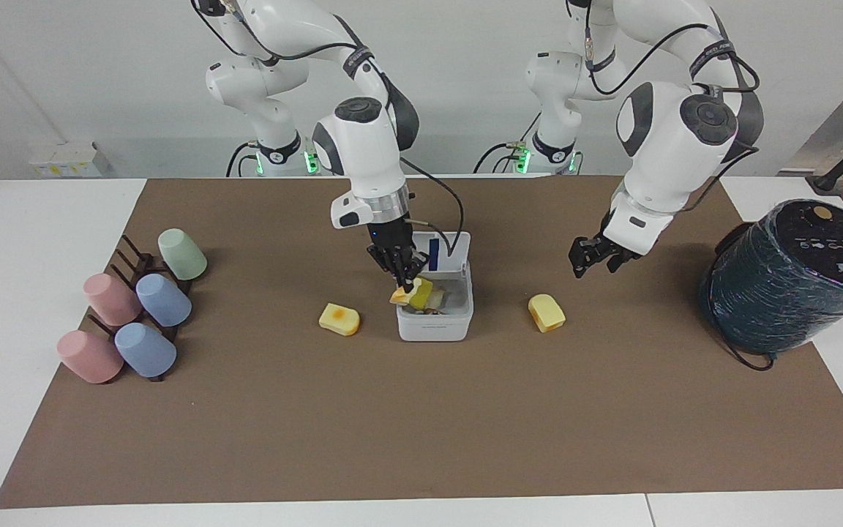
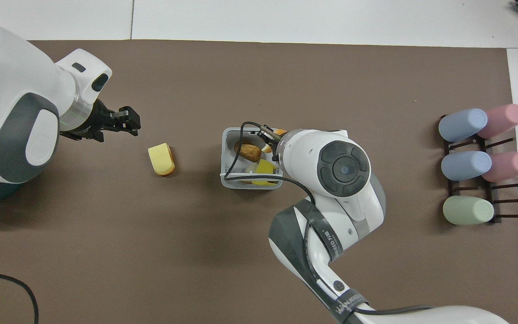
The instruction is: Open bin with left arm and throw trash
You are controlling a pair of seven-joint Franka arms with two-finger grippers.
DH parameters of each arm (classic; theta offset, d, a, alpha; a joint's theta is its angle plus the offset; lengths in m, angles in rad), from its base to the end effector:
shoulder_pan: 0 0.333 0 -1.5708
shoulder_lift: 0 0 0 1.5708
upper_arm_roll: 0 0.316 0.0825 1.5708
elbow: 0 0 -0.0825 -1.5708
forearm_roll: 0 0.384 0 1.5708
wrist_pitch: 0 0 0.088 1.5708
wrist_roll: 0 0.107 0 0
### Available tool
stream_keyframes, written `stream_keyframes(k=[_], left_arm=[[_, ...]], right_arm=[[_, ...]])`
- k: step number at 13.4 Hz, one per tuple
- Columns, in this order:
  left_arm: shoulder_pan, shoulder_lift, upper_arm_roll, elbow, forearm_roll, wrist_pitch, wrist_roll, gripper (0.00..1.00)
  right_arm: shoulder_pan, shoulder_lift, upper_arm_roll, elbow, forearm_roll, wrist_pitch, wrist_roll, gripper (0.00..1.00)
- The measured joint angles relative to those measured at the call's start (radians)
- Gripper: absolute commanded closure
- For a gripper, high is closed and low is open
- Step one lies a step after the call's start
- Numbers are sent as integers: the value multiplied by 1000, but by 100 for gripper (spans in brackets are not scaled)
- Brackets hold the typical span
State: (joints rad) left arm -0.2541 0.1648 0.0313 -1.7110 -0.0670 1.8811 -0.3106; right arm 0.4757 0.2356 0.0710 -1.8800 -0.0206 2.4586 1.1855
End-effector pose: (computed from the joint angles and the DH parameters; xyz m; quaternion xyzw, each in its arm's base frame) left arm 0.5964 -0.1413 0.4882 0.9981 0.0538 -0.0051 0.0290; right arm 0.5515 0.3325 0.4217 -0.9368 0.3052 -0.1106 0.1304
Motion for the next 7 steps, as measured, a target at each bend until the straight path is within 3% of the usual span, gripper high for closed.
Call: stream_keyframes(k=[1, 2, 4, 7], left_arm=[[-1, -19, -2, -68, 1, 80, 0, 4], [-2, -39, -4, -143, 1, 167, -1, 7], [-4, -73, -11, -283, 1, 325, -14, 11], [-5, -81, -16, -391, 1, 477, -29, 17]], right_arm=[[13, 9, 0, 0, 0, 0, 6, 14], [22, 15, 1, 0, 0, 0, 14, 0], [27, 18, 0, 2, 0, 0, 40, 0], [21, 18, -4, 19, -1, 0, 44, 0]])
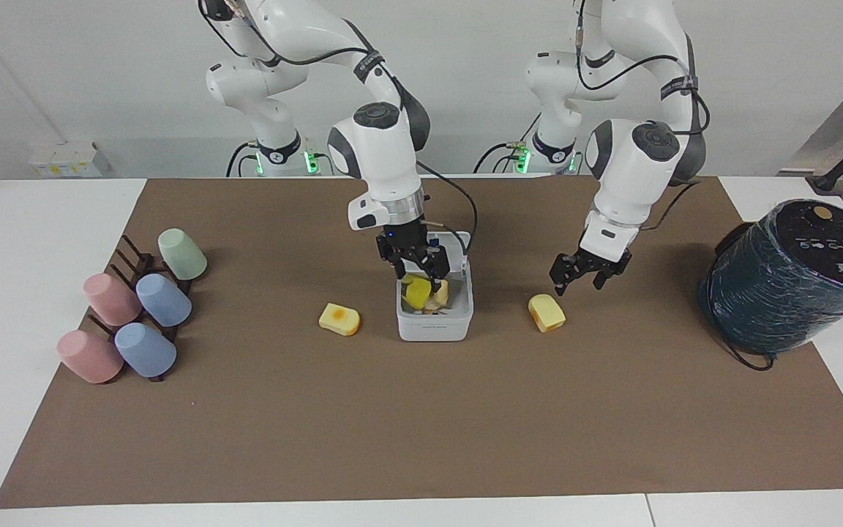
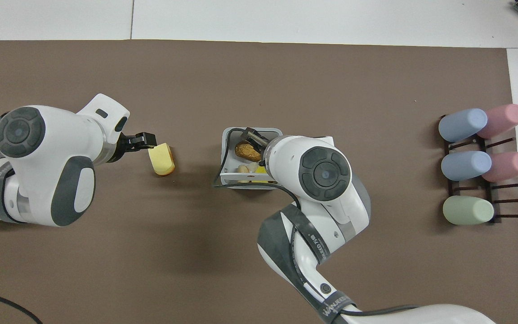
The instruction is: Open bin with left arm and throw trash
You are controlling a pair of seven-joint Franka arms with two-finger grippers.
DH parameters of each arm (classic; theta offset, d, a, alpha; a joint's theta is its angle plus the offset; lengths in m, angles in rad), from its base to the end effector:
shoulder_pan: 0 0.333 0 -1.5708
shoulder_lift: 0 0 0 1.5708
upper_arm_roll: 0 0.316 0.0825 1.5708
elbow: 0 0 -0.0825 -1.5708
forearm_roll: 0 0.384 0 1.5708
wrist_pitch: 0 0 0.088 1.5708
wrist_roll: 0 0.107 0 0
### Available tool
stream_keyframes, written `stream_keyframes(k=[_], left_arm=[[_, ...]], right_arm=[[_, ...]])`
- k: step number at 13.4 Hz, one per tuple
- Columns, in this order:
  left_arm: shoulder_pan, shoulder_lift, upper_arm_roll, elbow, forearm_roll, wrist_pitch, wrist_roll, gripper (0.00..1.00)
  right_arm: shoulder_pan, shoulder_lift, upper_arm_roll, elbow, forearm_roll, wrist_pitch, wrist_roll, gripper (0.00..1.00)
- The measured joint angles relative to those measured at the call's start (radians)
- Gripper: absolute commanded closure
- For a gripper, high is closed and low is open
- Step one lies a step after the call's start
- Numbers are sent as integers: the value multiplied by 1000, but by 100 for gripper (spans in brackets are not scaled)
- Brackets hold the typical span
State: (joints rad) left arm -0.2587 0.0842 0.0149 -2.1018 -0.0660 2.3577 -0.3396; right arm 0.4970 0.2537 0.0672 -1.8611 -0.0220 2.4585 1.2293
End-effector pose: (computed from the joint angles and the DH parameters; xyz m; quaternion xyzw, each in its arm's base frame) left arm 0.5578 -0.1398 0.3963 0.9936 0.0689 0.0750 0.0482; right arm 0.5502 0.3448 0.4193 -0.9328 0.3172 -0.1071 0.1337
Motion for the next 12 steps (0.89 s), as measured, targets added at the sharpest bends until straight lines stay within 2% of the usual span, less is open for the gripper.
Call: stream_keyframes(k=[2, 4, 8, 9, 10, 12], left_arm=[[-8, 9, -1, -40, 0, 61, -3, 17], [-39, 55, -2, -62, 0, 152, -41, 17], [-81, 169, -2, -64, 0, 265, -75, 28], [-80, 174, 1, -64, 0, 268, -75, 33], [-80, 174, 3, -63, 0, 268, -75, 44], [-80, 174, 5, -60, 0, 268, -75, 75]], right_arm=[[-24, 0, -3, 4, -2, -1, -31, 0], [-69, 1, -5, 1, -2, -6, -141, 0], [-165, 6, -8, -62, -2, -12, -391, 0], [-177, 7, -8, -82, -2, -11, -422, 0], [-185, 7, -8, -102, -2, -10, -452, 0], [-207, 8, -8, -147, -2, -4, -532, 0]])
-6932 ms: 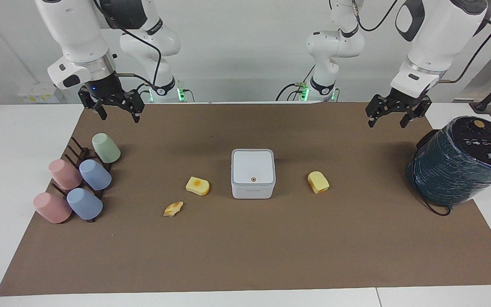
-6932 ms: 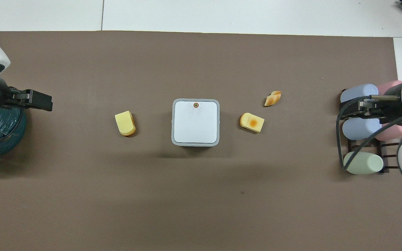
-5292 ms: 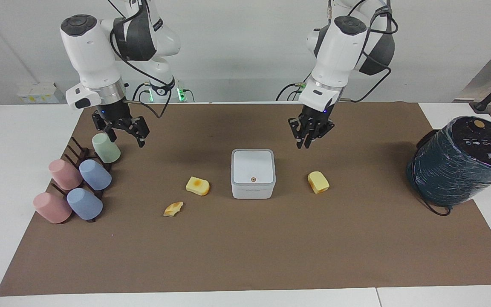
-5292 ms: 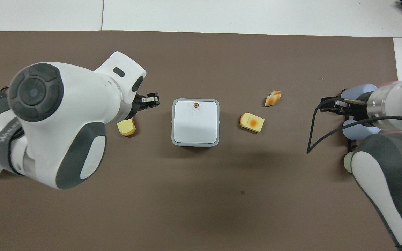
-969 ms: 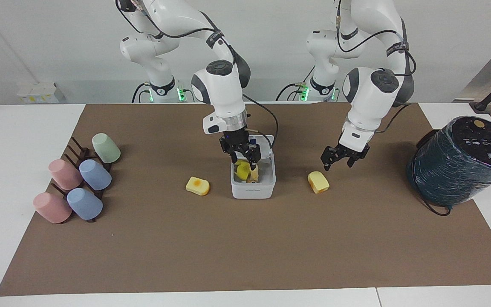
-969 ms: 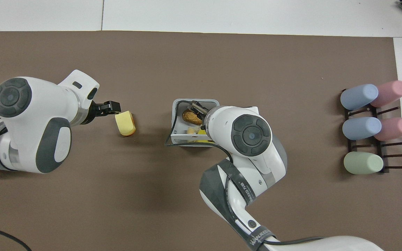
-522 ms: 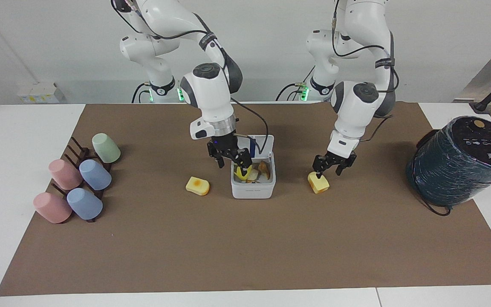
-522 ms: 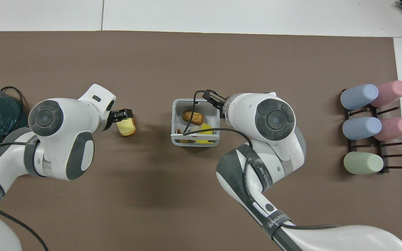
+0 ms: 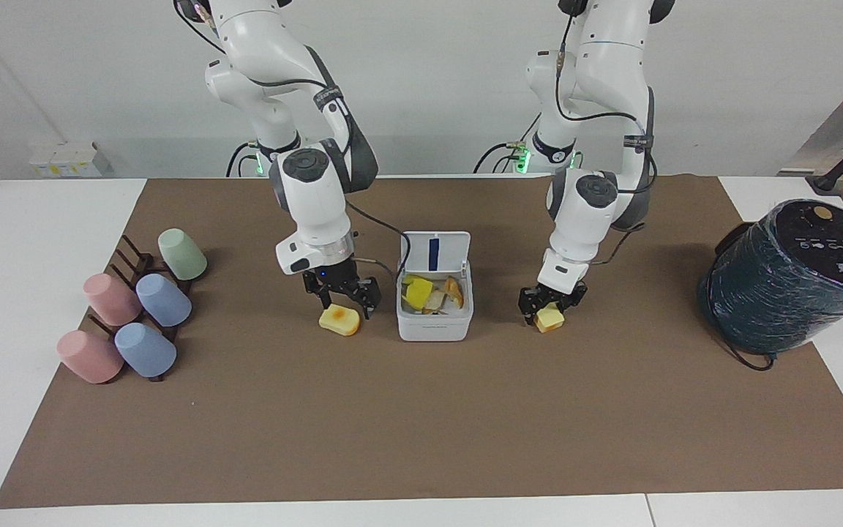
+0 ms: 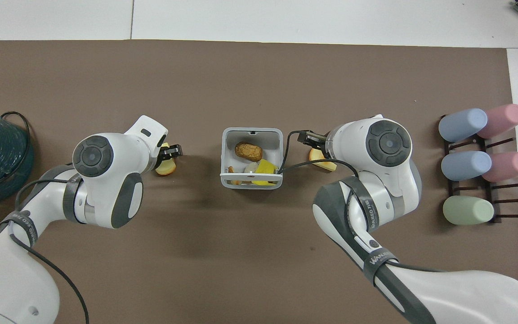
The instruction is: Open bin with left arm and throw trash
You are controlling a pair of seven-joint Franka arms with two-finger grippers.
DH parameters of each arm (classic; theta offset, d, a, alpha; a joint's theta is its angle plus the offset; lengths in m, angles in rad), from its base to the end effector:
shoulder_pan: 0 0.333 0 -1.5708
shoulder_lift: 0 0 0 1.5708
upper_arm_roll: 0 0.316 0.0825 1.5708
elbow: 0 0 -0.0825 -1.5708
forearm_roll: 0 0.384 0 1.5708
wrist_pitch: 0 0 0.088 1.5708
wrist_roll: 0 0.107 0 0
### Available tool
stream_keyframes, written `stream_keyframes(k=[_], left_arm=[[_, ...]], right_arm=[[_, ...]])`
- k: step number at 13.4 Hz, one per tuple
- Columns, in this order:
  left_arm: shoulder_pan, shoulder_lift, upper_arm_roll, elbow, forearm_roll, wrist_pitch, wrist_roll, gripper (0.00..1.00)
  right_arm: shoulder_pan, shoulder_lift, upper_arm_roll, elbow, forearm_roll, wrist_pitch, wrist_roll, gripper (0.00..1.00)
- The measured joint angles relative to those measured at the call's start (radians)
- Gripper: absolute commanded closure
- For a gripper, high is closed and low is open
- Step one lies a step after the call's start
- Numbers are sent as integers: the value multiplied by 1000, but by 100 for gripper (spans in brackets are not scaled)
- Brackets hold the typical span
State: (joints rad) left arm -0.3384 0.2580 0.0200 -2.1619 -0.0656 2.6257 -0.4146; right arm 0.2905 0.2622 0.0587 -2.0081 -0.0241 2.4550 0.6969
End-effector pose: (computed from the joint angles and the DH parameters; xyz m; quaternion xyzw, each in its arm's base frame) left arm 0.5551 -0.1815 0.2970 0.9918 0.0739 0.0900 0.0522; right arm 0.5781 0.2090 0.3440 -0.9819 0.1655 -0.0806 0.0453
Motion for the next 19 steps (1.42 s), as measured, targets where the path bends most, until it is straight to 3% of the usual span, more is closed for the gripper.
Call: stream_keyframes(k=[2, 3, 5, 8, 9, 18, 19], left_arm=[[1, 0, 1, 14, 0, -11, 0, 100], [1, 0, 1, 33, 0, -38, 0, 100], [1, 0, 0, 97, 0, -129, 0, 100], [-8, 1, -2, 214, 0, -273, -1, 100], [-19, 1, -3, 244, 0, -307, -14, 100], [-257, 3, -15, 416, 0, -358, -433, 100], [-276, 5, -16, 414, 0, -358, -447, 80]], right_arm=[[-29, 1, 0, -55, 0, 55, -77, 0], [-36, 2, 0, -81, 0, 90, -97, 11], [-36, 5, 0, -109, 0, 121, -103, 36], [-35, 9, 4, -114, 0, 122, -103, 93], [-35, 9, 4, -115, 0, 122, -103, 100], [-44, -22, -2, -96, 2, 103, -60, 100], [-50, -43, -3, -92, 2, 76, -60, 100]])
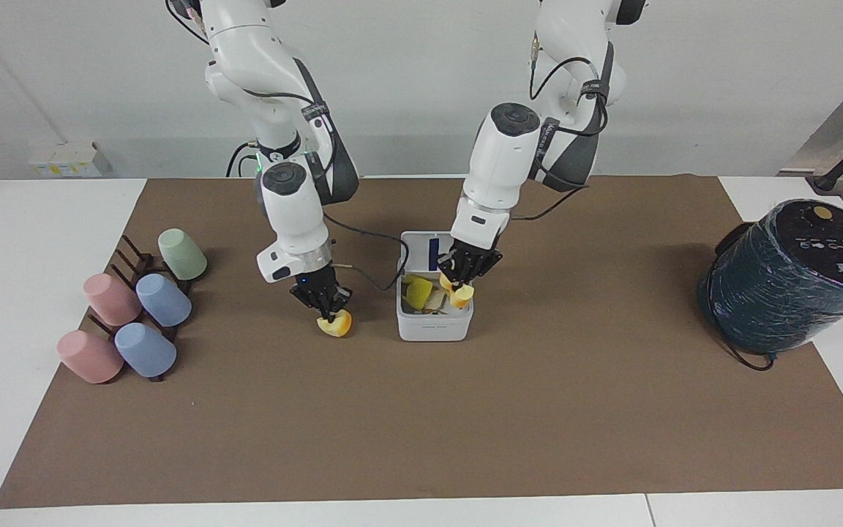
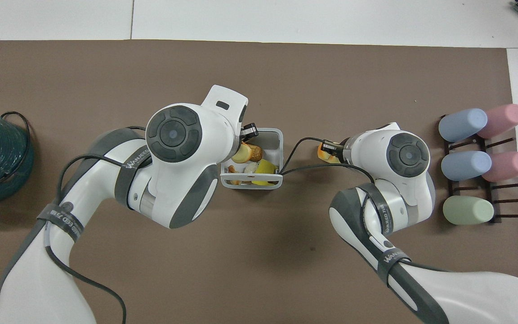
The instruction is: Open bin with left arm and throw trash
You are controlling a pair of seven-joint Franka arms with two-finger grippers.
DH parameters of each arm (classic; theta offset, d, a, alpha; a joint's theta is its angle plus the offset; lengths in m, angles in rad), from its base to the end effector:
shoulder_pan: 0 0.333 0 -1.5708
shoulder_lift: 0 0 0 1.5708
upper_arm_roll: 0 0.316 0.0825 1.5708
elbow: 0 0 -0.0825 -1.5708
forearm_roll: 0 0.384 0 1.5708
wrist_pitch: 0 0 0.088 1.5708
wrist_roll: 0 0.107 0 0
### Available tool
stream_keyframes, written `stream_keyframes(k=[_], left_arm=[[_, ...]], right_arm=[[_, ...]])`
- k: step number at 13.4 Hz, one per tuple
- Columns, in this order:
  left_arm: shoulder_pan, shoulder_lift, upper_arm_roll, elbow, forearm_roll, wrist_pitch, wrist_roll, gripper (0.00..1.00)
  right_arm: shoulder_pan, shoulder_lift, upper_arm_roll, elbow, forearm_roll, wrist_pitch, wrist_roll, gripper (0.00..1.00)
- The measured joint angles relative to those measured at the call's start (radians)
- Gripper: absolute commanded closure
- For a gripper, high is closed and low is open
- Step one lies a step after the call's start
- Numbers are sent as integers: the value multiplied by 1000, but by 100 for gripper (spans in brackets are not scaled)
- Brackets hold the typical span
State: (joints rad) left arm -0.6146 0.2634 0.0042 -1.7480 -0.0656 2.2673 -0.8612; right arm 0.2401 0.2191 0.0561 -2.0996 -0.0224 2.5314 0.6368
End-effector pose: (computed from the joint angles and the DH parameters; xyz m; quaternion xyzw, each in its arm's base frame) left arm 0.5370 -0.3780 0.4463 0.9813 0.1414 0.0764 0.1057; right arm 0.5697 0.1732 0.3370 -0.9811 0.1615 -0.0956 0.0466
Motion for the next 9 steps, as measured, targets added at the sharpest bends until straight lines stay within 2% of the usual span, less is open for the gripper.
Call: stream_keyframes(k=[1, 2, 3, 5, 7, 9], left_arm=[[-20, 4, -1, -6, 0, 1, -9, 61], [-32, 9, 0, -11, 0, 2, -16, 33], [-37, 11, 0, -12, 0, 3, -18, 12], [-38, 12, 0, -9, 0, 6, -19, 8], [-38, 11, 2, -4, 0, 7, -20, 0], [-38, 11, 5, -1, 0, 6, -20, 0]], right_arm=[[-3, -25, 0, 3, 0, -29, 0, 100], [-2, -48, 0, 4, 0, -47, 0, 100], [-2, -66, 1, 5, 0, -60, 0, 100], [-1, -97, 2, 18, 0, -107, 0, 100], [-1, -120, 2, 49, 0, -168, 0, 100], [1, -141, 4, 83, 1, -219, 0, 100]])
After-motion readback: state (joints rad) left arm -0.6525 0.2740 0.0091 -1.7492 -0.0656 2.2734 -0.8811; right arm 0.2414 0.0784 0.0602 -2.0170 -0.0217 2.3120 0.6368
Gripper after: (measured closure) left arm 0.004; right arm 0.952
